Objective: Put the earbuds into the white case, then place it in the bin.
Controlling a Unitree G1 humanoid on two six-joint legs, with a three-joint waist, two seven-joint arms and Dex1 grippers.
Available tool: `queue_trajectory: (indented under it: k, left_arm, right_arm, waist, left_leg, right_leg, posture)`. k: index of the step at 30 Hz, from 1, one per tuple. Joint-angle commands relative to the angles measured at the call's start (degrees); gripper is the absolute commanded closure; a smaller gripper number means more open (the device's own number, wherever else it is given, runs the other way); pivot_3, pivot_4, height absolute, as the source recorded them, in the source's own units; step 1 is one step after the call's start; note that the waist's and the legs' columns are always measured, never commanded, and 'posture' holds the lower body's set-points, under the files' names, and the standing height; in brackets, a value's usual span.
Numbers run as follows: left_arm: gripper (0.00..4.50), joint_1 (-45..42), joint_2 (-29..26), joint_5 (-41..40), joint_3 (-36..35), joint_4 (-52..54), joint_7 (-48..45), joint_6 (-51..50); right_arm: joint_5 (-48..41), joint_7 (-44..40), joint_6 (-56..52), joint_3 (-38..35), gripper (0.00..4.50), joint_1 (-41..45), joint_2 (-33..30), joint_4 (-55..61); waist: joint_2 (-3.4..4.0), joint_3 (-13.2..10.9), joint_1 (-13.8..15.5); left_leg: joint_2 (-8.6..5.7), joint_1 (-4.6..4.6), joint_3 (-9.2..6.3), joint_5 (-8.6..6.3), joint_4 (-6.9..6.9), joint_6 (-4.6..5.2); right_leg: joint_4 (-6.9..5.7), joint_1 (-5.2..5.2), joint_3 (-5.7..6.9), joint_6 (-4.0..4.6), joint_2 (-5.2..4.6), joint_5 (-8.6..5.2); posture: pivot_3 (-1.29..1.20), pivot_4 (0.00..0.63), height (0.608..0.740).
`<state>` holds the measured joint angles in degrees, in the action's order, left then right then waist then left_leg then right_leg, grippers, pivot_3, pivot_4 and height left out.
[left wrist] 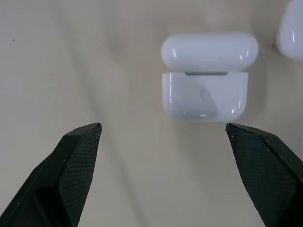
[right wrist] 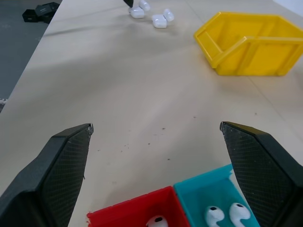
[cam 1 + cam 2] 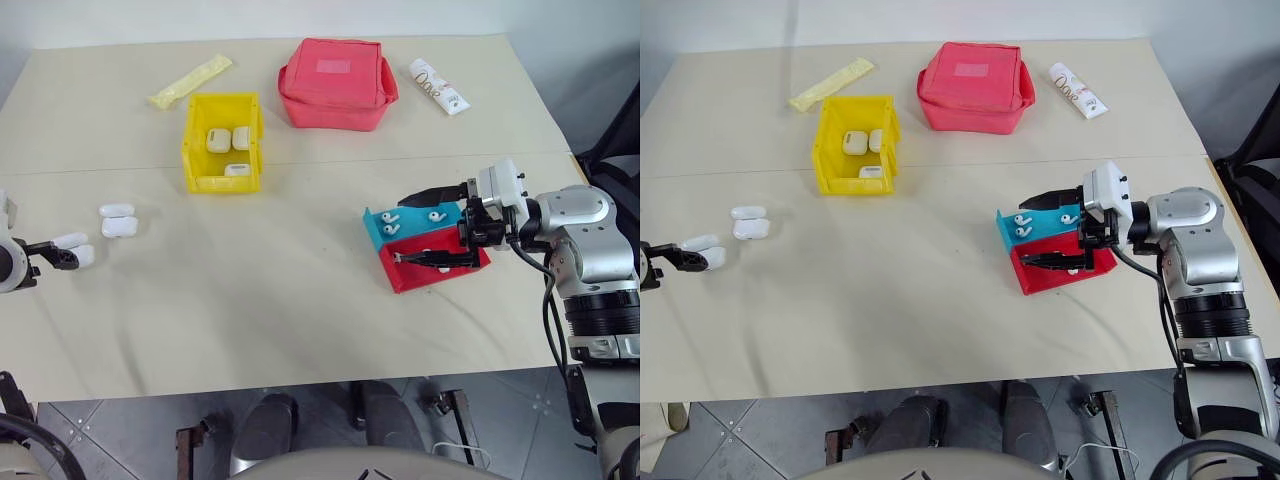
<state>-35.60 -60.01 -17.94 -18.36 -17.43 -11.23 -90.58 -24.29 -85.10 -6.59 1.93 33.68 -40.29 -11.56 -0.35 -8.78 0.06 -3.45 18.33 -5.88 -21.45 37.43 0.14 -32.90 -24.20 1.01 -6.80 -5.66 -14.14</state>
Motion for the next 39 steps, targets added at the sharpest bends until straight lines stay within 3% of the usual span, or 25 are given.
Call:
queue_trajectory:
  k: [1,11,26,39]
  left_arm:
    - [0.03,-2.80,-0.42,1.99,1.87,-4.32,-0.93,3.25]
    - [0.03,-6.42,1.00,3.87,4.84,-9.51,-2.19,4.43]
    - [0.03,-7.01,2.33,3.92,7.26,-6.26,-4.19,1.54]
    - [0.03,-6.28,1.32,3.92,8.38,-7.40,-6.52,5.00]
  right_arm:
    - [-0.98,-0.28,-0.03,-1.49,0.00,-0.32,-0.91,2.05]
    - [-0.98,0.07,-0.87,-1.99,0.00,-1.12,-1.90,2.96]
    - [-0.92,0.96,-1.67,-1.83,0.00,-1.09,-2.59,3.48]
    - [-0.43,1.18,-2.10,-1.56,0.00,-0.76,-2.73,3.38]
  waist:
    - [-0.02,0.01,-0.02]
    - [-0.03,0.02,-0.06]
    - [-0.14,0.07,-0.08]
    - [-0.16,0.08,0.02]
  left_leg:
    - [0.00,0.01,0.01,0.00,0.01,0.00]
    - [0.00,0.04,0.10,0.04,0.04,-0.01]
    - [0.01,0.16,0.10,0.04,0.27,-0.01]
    - [-0.02,0.17,0.09,0.04,0.33,0.01]
  right_leg:
    - [-0.03,-0.02,0.00,0.00,0.00,0.00]
    - [-0.17,-0.14,0.00,0.00,-0.02,0.00]
    - [-0.45,-0.28,-0.02,0.00,-0.01,0.00]
    - [-0.51,-0.29,-0.02,0.01,-0.03,0.00]
  posture:
    - [0.00,0.150,0.740]
    - [0.00,0.150,0.740]
    - [0.00,0.150,0.740]
    - [0.00,0.150,0.740]
